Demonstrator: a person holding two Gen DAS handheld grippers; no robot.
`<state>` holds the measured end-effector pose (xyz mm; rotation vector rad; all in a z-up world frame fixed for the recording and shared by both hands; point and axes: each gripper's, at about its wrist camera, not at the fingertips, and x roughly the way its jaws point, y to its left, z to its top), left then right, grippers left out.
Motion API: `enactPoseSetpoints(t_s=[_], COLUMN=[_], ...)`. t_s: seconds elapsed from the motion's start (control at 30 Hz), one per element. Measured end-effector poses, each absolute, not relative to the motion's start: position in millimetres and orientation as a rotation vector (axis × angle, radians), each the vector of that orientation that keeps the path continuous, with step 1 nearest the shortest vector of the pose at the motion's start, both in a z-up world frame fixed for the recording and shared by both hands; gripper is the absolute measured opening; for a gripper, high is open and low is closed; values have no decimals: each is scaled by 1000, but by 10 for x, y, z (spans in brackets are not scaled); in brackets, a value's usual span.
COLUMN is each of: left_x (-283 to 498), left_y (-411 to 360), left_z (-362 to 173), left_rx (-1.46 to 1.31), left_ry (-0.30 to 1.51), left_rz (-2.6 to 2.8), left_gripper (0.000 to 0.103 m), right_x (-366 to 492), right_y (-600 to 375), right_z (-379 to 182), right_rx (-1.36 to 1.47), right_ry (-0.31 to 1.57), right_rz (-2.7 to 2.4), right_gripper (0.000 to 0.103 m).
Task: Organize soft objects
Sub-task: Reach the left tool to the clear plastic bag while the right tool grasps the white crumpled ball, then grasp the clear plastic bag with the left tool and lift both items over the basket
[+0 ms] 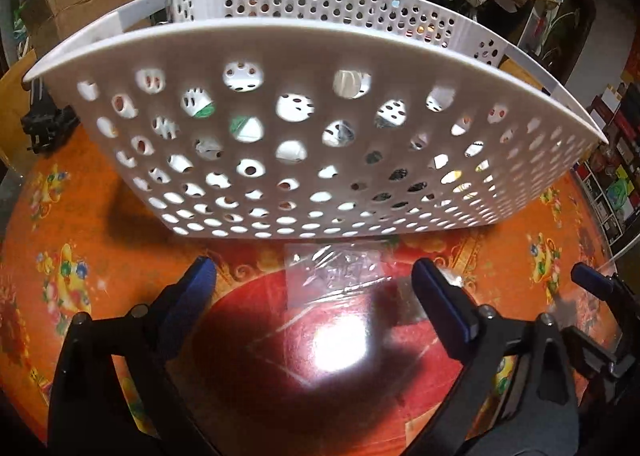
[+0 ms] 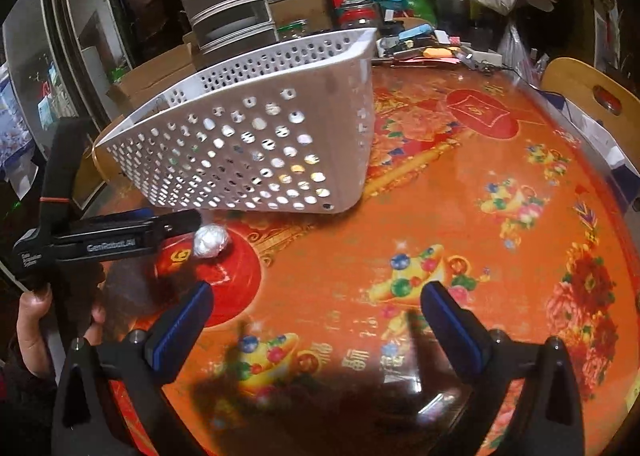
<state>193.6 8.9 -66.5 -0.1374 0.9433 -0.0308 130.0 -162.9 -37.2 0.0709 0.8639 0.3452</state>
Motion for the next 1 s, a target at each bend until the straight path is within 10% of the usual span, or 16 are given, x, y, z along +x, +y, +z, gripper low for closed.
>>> enactPoseSetpoints(t_s=[0.23, 0.73, 1.0], left_x=[1787, 1443, 1463], left_y=[261, 1096, 1049], left_z=[-691, -731, -828], left_rx=[-177, -271, -285], left_ry=[938, 890, 882], left_rz=[-53, 13, -3], left_gripper=[50, 50, 50], right_x=[1330, 1641, 1731], right_y=[-1303, -391, -256], right_z=[-427, -605, -615], right_rx=[31, -111, -155], right_ry=[881, 923, 921], right_rz=[404, 449, 417], right_gripper=[103, 82, 37])
